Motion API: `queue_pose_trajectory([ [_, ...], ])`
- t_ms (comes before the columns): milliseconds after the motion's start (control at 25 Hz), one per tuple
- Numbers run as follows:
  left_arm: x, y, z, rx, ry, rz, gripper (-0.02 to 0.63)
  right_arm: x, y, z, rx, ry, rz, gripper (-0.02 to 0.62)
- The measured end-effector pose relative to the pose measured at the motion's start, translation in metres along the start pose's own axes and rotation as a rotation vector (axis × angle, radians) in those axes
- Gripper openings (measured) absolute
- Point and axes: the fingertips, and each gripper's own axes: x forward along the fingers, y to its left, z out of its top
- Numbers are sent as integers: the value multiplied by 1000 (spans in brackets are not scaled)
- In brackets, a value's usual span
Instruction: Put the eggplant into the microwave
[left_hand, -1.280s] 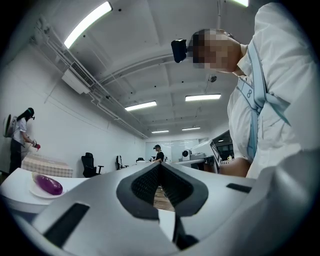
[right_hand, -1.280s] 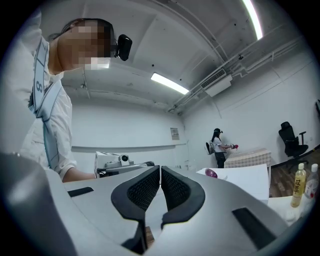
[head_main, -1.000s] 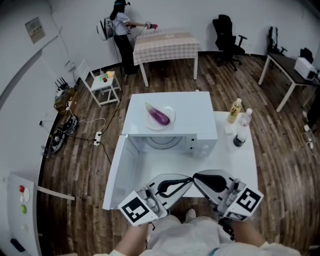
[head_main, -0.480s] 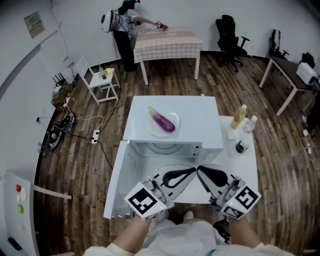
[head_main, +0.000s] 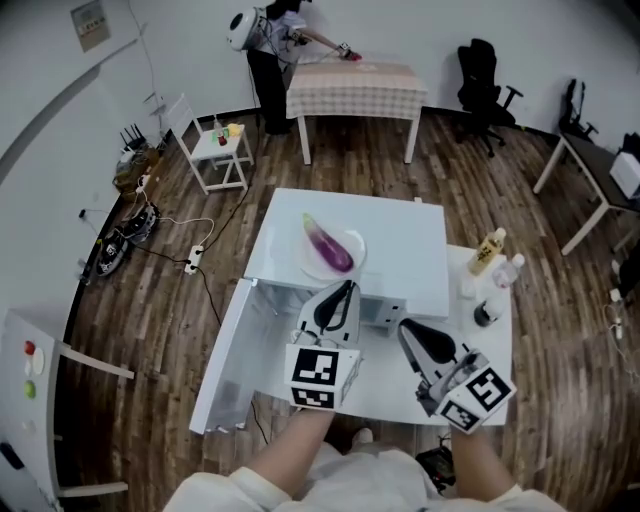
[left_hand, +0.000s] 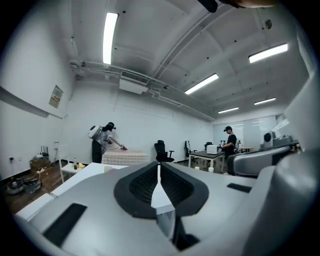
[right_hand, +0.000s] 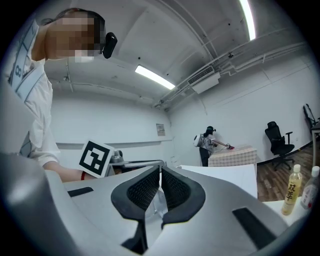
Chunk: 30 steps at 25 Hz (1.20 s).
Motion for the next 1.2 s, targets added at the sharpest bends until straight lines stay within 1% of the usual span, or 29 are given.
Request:
queue_pose_trajectory([
  [80, 14, 10, -6, -13, 19, 68, 29, 1, -4, -1, 5, 5, 16, 35],
  [160, 26, 18, -12, -25, 42, 127, 94, 1, -8, -4, 12, 11, 29, 35],
  [360, 44, 42, -20, -19, 93, 292, 241, 2, -17, -7, 28, 27, 69, 35],
  [560, 63, 57, -36, -20, 173, 402, 311, 3, -26, -9, 46, 33, 99, 35],
  [680, 71, 63, -46, -7, 217, 455, 321, 3, -30, -11, 51, 36, 114, 35],
  [800, 74, 68, -54, -20, 243, 489, 319, 2, -33, -12, 56, 38, 124, 35],
  [960, 80, 73, -61, -34, 267, 508, 318, 2, -38, -13, 66, 39, 128, 35],
  [1120, 83, 76, -68, -35, 279, 521, 282, 2, -41, -15, 73, 34, 131, 35],
  [1200, 84, 78, -71, -47, 287, 524, 276, 2, -42, -14, 77, 32, 130, 35],
])
